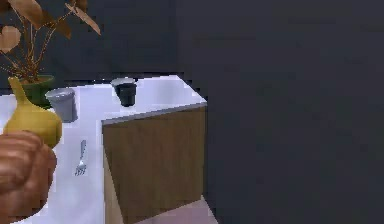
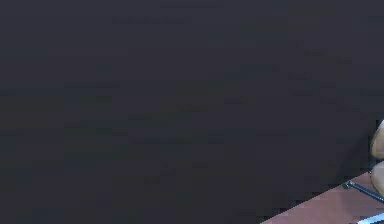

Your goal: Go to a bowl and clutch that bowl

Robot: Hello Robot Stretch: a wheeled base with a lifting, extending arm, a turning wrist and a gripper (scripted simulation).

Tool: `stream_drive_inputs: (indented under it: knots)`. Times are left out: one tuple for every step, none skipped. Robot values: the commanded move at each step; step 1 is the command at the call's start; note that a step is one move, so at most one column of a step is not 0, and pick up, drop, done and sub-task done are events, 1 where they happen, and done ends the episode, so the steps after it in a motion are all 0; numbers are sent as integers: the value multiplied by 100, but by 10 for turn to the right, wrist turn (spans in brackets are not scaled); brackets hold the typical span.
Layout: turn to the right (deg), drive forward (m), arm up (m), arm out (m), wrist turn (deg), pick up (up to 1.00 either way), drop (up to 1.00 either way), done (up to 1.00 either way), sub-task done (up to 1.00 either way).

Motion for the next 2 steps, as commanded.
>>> stream_drive_inputs:
  knots:
    - [30,0,0,0,0,0,0,0,0]
    - [0,40,0,0,0,0,0,0,0]
